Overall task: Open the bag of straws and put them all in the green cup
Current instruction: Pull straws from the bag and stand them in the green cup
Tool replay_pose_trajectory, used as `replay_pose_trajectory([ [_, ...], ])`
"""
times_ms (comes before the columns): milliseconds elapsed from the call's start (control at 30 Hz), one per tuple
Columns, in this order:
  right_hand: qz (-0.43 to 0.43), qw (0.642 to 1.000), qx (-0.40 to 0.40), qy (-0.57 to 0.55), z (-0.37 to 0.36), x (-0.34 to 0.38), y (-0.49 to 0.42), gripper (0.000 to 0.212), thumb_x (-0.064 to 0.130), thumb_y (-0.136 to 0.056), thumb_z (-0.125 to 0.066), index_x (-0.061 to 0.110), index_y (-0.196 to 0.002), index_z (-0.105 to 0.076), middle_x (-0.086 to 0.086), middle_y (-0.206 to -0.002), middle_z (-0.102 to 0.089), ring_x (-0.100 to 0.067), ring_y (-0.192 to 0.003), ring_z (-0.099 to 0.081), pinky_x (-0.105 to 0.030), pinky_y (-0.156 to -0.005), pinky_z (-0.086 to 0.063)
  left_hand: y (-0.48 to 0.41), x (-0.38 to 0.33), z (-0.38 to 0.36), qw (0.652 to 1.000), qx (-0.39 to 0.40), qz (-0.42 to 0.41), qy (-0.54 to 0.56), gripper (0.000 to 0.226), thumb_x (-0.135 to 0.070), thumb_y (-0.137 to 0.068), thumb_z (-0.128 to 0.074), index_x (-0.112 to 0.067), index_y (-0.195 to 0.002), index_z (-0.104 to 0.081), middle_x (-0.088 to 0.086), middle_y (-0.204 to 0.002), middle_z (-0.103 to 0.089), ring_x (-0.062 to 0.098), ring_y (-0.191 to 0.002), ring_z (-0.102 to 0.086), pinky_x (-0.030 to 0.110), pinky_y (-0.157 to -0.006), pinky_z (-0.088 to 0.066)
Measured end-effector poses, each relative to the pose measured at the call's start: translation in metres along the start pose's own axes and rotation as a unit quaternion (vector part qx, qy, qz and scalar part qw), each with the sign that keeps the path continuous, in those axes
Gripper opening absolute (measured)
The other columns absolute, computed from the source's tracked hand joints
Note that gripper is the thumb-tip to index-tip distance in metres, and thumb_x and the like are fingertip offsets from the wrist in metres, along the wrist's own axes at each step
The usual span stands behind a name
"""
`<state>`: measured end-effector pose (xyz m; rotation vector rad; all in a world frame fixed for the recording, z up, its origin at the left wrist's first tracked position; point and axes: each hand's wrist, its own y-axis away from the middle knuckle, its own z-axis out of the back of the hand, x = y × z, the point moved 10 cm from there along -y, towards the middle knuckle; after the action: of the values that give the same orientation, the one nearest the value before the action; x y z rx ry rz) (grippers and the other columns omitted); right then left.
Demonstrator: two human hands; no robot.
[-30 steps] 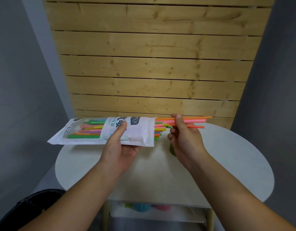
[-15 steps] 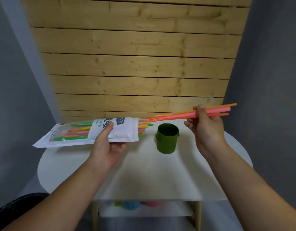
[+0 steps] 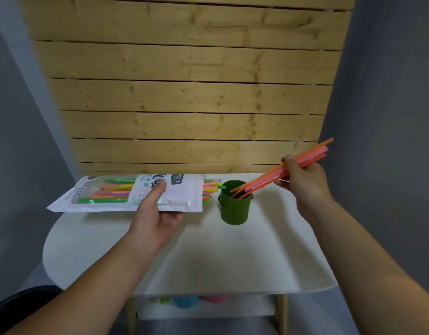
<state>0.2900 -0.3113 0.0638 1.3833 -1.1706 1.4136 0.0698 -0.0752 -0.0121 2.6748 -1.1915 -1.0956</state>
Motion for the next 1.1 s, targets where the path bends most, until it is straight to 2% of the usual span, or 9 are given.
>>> replay_pose_trajectory([
  [167,-0.051,0.997,0.046,0.021,-0.019,-0.017,-0.006,0.018,0.018,-0.096,-0.062,0.000,-0.095,-0.066,-0.015,-0.087,-0.063,-0.025,-0.082,-0.066,-0.034,-0.075,-0.061,0.007,0.006,-0.005,1.000,0.016,0.008,-0.019,0.032,-0.016,-0.092,-0.071,-0.018,-0.123,-0.064,0.006,-0.108,-0.079,0.022,-0.099,-0.076,0.046,-0.092,-0.057],
  [367,-0.066,0.995,0.071,0.038,-0.038,-0.037,-0.010,0.010,0.013,-0.092,-0.069,0.004,-0.092,-0.064,-0.014,-0.088,-0.066,-0.029,-0.085,-0.068,-0.041,-0.084,-0.060,0.010,0.006,-0.006,0.998,0.034,0.014,-0.044,0.032,-0.018,-0.093,-0.068,-0.018,-0.125,-0.065,0.005,-0.111,-0.078,0.021,-0.098,-0.076,0.044,-0.090,-0.057],
  [433,-0.059,0.994,0.076,0.058,-0.042,-0.041,-0.008,0.022,0.012,-0.090,-0.070,0.004,-0.108,-0.061,-0.013,-0.100,-0.066,-0.030,-0.092,-0.069,-0.043,-0.086,-0.060,0.011,0.004,-0.006,0.998,0.036,0.014,-0.047,0.030,-0.018,-0.093,-0.068,-0.017,-0.123,-0.065,0.005,-0.110,-0.078,0.021,-0.097,-0.076,0.045,-0.092,-0.057],
  [533,-0.065,0.987,0.092,0.118,-0.043,-0.046,-0.005,0.060,0.018,-0.088,-0.074,0.010,-0.139,-0.044,-0.008,-0.127,-0.055,-0.031,-0.113,-0.061,-0.046,-0.093,-0.056,0.014,0.001,-0.007,0.998,0.040,0.012,-0.048,0.024,-0.017,-0.093,-0.068,-0.017,-0.118,-0.067,0.006,-0.107,-0.079,0.022,-0.098,-0.075,0.048,-0.095,-0.055],
  [600,-0.091,0.978,0.107,0.154,-0.042,-0.050,0.001,0.068,0.027,-0.088,-0.074,0.008,-0.143,-0.038,-0.012,-0.135,-0.052,-0.033,-0.117,-0.059,-0.045,-0.090,-0.056,0.016,0.000,-0.008,0.998,0.043,0.011,-0.044,0.024,-0.017,-0.093,-0.068,-0.018,-0.117,-0.066,0.006,-0.106,-0.079,0.023,-0.099,-0.075,0.049,-0.096,-0.055],
  [700,-0.142,0.955,0.126,0.229,-0.034,-0.051,0.015,0.059,0.047,-0.090,-0.066,0.001,-0.125,-0.053,-0.016,-0.117,-0.064,-0.028,-0.095,-0.066,-0.035,-0.070,-0.056,0.018,-0.001,-0.011,0.997,0.052,0.004,-0.049,0.028,-0.017,-0.093,-0.068,-0.019,-0.121,-0.065,0.007,-0.106,-0.079,0.022,-0.092,-0.077,0.047,-0.089,-0.059],
  [800,-0.158,0.938,0.161,0.264,-0.035,-0.044,0.036,0.049,0.052,-0.096,-0.053,0.004,-0.099,-0.066,-0.011,-0.090,-0.067,-0.020,-0.070,-0.060,-0.029,-0.060,-0.050,0.021,-0.002,-0.013,0.997,0.062,0.000,-0.045,0.028,-0.016,-0.093,-0.067,-0.019,-0.121,-0.065,0.008,-0.107,-0.079,0.022,-0.091,-0.078,0.050,-0.093,-0.056],
  [967,-0.170,0.955,0.236,0.058,-0.071,-0.030,0.068,0.035,0.043,-0.093,-0.063,0.009,-0.102,-0.070,-0.008,-0.083,-0.066,-0.018,-0.068,-0.059,-0.027,-0.059,-0.053,0.025,0.001,-0.020,0.996,0.082,0.003,-0.044,0.025,-0.014,-0.093,-0.065,-0.019,-0.118,-0.065,0.008,-0.107,-0.079,0.024,-0.093,-0.077,0.051,-0.093,-0.056],
  [1100,-0.146,0.961,0.235,0.005,-0.083,-0.027,0.072,0.015,0.023,-0.091,-0.070,0.008,-0.093,-0.073,-0.008,-0.076,-0.067,-0.012,-0.060,-0.059,-0.022,-0.053,-0.051,0.026,0.005,-0.023,0.993,0.098,0.006,-0.060,0.022,-0.014,-0.093,-0.064,-0.020,-0.114,-0.066,0.008,-0.107,-0.079,0.024,-0.094,-0.077,0.050,-0.087,-0.058],
])
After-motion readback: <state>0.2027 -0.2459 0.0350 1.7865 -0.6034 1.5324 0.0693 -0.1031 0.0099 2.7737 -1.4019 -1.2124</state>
